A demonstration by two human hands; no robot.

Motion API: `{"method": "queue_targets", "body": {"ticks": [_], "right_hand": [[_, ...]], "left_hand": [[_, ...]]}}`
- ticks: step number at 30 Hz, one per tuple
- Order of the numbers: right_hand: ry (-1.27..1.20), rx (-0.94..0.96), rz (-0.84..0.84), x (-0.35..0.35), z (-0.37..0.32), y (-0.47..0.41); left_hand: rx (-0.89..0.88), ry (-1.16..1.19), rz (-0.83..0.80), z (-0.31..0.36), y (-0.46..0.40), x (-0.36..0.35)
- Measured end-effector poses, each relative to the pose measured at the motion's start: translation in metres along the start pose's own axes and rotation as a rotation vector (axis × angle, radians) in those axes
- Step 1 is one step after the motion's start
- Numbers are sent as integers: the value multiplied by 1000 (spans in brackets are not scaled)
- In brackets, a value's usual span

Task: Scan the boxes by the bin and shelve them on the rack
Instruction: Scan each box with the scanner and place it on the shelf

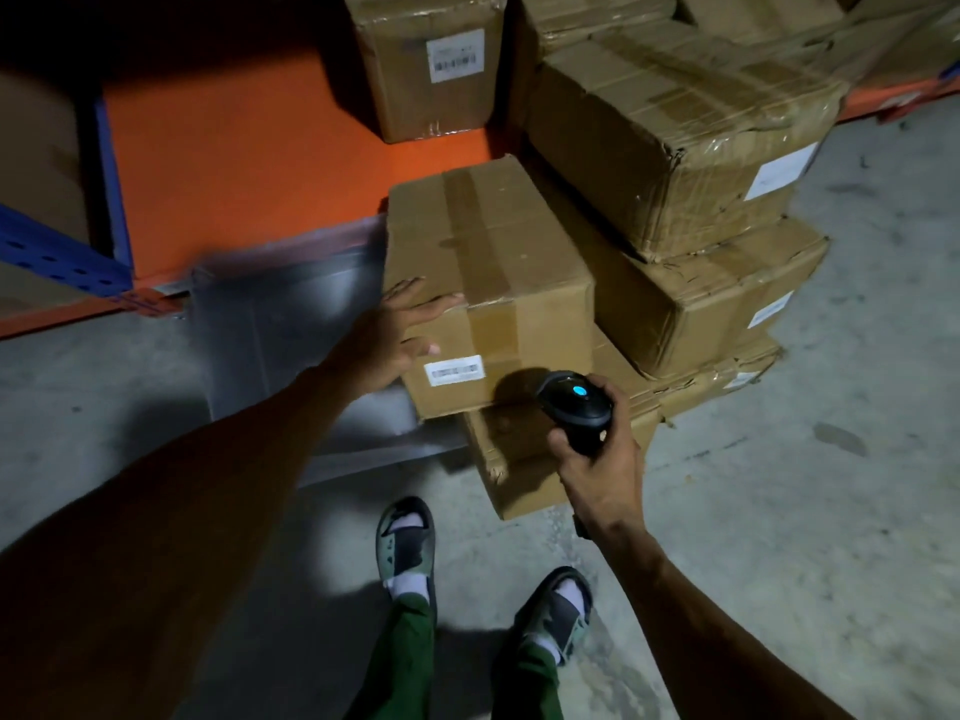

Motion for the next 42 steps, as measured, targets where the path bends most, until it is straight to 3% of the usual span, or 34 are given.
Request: {"method": "queue_targets", "body": {"ticks": [4,10,15,20,25,29,33,37,42], "right_hand": [[86,-92,83,25,-2,-18],[609,-161,80,34,-11,-90],[860,-203,-70,14,-8,-121],[930,-242,-100,11,8,-120],[969,-225,-104,15,14,-114],[940,-224,-88,18,9,-105],[797,-111,24,12,-14,-96],[137,8,150,-22,-51,-77],[154,38,-22,-87,-58,-75]], "left_hand": [[-220,-259,98,-26,44,24],[-295,-223,114,-40,58,20],[-97,21,78,-61,55,10],[15,183,8,-78,53,-1],[107,267,47,-86,53,-8],[401,449,52,-95,62,-14],[406,585,3,-83,68,-12],[413,671,129,-68,64,-5],[454,851,179,-72,61,-12]]}}
Point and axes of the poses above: each hand's wrist, its own y-axis away from the middle knuckle, its own x-axis out of the back of the hand, z = x × y, the point moved 5 cm from there along -y, towards the middle knuckle, and after that the axes turned 9 degrees about -y, right-handed, at the moved point
